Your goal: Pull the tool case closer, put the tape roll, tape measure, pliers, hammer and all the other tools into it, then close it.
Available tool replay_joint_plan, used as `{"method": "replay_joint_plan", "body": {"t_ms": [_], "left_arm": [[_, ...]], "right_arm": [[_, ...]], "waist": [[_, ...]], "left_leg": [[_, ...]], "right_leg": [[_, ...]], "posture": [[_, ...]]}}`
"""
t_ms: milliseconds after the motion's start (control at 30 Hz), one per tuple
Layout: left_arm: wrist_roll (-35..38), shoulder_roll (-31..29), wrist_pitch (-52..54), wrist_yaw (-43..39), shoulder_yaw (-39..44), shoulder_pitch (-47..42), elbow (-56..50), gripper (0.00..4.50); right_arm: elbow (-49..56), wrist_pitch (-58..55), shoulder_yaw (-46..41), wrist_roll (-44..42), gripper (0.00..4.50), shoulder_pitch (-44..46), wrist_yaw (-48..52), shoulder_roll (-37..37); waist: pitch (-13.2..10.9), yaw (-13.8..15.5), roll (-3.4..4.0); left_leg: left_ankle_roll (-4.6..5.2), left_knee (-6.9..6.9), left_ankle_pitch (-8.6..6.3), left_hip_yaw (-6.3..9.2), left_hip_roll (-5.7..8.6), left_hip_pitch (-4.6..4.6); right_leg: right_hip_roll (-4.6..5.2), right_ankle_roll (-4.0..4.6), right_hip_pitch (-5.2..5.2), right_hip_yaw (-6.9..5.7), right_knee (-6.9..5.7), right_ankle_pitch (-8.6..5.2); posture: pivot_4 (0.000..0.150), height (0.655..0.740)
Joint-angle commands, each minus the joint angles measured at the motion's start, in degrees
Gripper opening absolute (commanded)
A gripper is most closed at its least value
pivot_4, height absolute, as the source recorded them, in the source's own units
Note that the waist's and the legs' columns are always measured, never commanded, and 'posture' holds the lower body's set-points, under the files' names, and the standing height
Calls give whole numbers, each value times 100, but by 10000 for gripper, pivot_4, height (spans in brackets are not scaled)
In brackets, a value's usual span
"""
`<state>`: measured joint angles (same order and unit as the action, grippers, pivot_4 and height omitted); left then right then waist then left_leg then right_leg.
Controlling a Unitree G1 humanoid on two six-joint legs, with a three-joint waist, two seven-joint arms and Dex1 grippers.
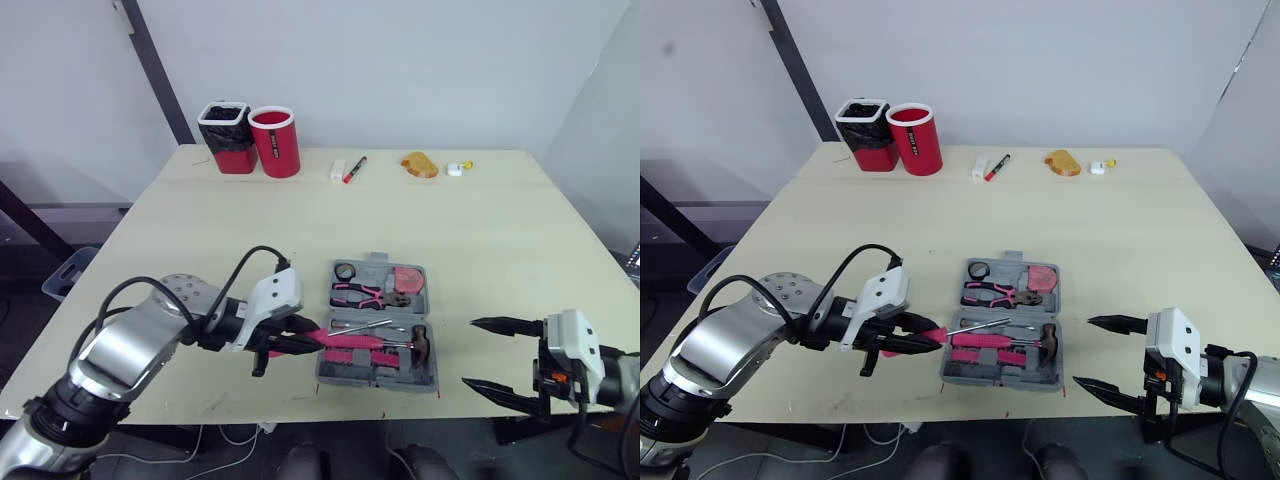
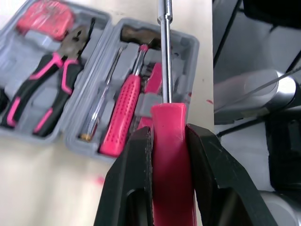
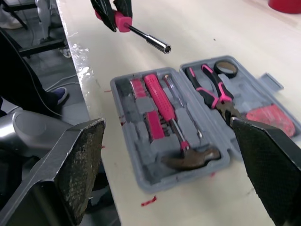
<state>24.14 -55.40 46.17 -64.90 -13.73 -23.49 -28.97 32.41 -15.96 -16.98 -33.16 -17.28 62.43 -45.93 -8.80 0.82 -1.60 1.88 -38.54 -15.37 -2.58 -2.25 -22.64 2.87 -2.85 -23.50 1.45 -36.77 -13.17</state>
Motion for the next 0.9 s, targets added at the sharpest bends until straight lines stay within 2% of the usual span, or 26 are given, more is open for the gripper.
{"method": "replay_joint_plan", "body": {"t_ms": [33,233,533,900], "left_arm": [[-512,-35,219,164,-649,-413,-303,6098],[-919,86,298,-10,-1440,-868,-50,6098],[-1435,891,906,-170,-2752,-1787,336,6098],[-1830,1664,1620,15,-3674,-2526,826,6098]], "right_arm": [[308,-16,-384,-164,45000,-205,27,-106],[376,-151,-795,-269,45000,-480,171,-321],[249,-296,-948,-302,45000,-346,307,-591],[298,-319,-959,-190,45000,-480,437,-632]], "waist": [[0,0,0],[0,0,-1],[0,4,-3],[0,3,-2]], "left_leg": [[0,-2,0,1,0,1],[0,-2,0,2,-1,1],[1,-16,0,11,4,-12],[1,-22,0,23,5,-16]], "right_leg": [[-2,-5,1,1,0,-3],[-7,-6,0,5,-1,-4],[-16,-13,2,15,0,-8],[-21,-15,4,16,-2,-9]], "posture": [[1500,7400],[1500,7400],[1500,7400],[1500,7400]]}}
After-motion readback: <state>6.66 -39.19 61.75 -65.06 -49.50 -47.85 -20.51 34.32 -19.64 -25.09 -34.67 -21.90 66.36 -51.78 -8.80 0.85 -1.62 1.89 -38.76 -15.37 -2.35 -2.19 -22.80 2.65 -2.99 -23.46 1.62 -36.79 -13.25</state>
